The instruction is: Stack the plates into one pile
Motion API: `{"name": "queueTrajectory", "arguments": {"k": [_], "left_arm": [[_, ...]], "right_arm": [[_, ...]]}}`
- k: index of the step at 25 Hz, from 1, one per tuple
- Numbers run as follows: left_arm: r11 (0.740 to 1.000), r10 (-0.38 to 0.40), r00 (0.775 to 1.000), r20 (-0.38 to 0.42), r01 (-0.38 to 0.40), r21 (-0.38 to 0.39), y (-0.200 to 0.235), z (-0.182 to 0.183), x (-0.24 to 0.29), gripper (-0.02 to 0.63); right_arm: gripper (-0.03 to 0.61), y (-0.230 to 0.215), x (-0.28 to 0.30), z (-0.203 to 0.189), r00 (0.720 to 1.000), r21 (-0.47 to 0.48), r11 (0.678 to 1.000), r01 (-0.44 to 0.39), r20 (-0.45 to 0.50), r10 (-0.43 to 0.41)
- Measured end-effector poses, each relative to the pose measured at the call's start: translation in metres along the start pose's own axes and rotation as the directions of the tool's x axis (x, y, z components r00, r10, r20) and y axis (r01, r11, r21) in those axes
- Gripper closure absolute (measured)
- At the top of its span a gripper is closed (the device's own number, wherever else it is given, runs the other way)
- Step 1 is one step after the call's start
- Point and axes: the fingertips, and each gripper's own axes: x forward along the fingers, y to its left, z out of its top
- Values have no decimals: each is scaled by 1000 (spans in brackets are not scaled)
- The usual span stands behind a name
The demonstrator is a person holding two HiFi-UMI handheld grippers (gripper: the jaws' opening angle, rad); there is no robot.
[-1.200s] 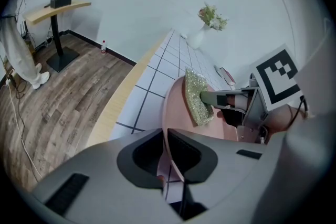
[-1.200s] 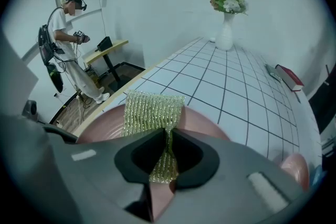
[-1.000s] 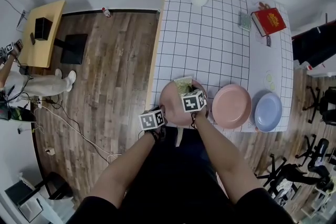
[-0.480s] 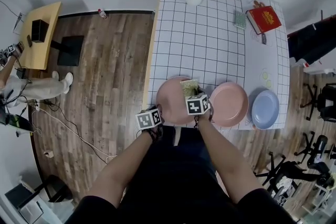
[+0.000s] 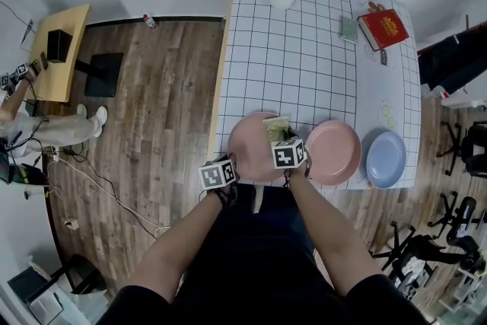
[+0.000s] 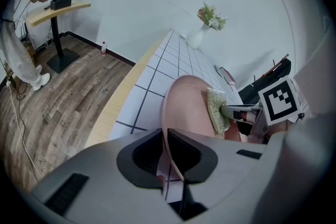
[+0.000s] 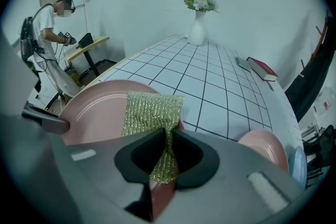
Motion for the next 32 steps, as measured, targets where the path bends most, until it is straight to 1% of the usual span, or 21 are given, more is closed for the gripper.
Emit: {"name": "queueTrajectory", "arguments": {"k": [6, 11, 19, 23, 29, 32], "left_arm": [[1000, -1, 1000, 2, 1, 11, 0, -1, 0, 591], [1000, -2, 1000, 6, 2, 17, -1, 0, 0, 591], [1000, -9, 1000, -1, 9, 27, -2, 0, 0, 591], [999, -13, 1000, -4, 13, 30, -2, -1, -1, 589], [999, -21, 1000, -12, 22, 34, -2, -1, 0, 589], [999, -25, 1000, -18, 25, 37, -3, -1, 0, 588]], "right_arm": [[520, 2, 5, 2, 1000, -19, 1000, 12, -5, -12], [520, 7, 9, 11, 1000, -83, 996, 31, 1, -31], [520, 24, 18, 29, 1000, -160, 987, 22, 21, -19], [522, 41, 21, 39, 999, -175, 985, -11, 29, 16], [522, 77, 22, 49, 991, -189, 975, -119, 34, 127], [522, 92, 22, 49, 985, -196, 968, -158, 30, 167]]}}
